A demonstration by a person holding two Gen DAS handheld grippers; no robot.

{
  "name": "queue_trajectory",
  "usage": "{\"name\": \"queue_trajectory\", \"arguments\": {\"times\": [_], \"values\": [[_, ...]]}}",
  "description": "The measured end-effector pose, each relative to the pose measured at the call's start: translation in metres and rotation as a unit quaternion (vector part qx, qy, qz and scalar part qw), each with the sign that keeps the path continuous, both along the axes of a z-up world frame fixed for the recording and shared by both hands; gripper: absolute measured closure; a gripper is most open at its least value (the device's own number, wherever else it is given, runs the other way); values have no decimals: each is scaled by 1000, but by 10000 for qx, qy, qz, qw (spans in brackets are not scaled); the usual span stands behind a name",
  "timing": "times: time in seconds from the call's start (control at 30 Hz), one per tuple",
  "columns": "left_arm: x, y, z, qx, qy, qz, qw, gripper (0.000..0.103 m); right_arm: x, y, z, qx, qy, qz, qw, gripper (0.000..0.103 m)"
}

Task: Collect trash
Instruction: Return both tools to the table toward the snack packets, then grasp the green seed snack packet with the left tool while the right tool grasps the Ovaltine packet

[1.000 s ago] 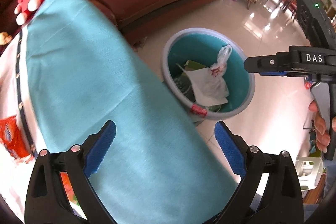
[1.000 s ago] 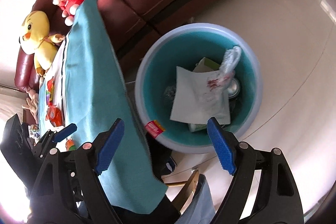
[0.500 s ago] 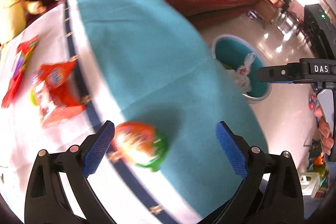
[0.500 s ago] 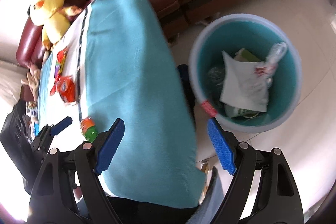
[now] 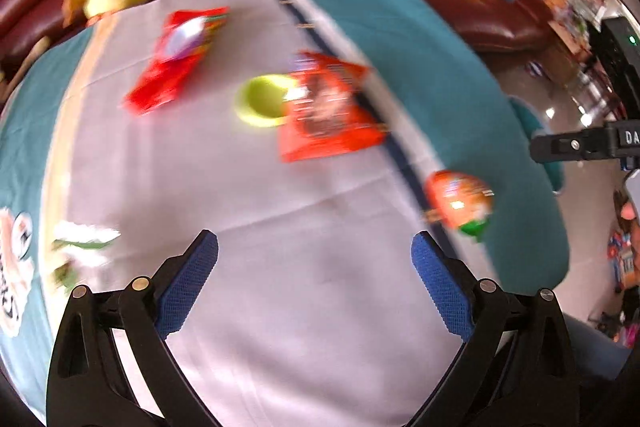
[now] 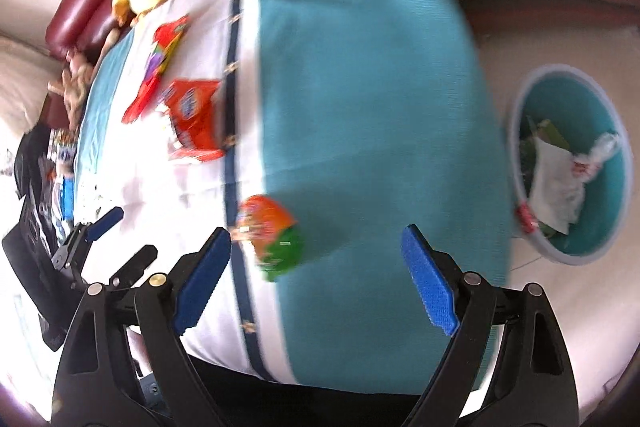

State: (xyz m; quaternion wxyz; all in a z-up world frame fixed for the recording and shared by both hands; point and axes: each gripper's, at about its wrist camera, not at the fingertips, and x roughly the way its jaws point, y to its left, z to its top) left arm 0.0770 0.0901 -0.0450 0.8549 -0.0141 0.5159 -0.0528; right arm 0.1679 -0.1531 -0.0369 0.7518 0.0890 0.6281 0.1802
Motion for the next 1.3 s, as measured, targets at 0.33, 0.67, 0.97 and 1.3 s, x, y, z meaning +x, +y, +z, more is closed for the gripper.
{"name": "queue_trajectory", "arguments": {"times": [0.33,0.67,0.97,1.3], "values": [[-37,116,4,-15,-94,1101,9939,5,-6,93,-6,-194,152,757,9968,20],[-48,171,-20,-211,121,1618,9865,5,-7,133,-16,-314,300,982,9942,20],[-41,175,-29,-346,-27,1620,9862,32,5,132,-24,-336,362,818,9954,20],[-17,135,-31,-625,-95,1125,9916,45,32,129,-22,-175,121,495,9985,20]]}}
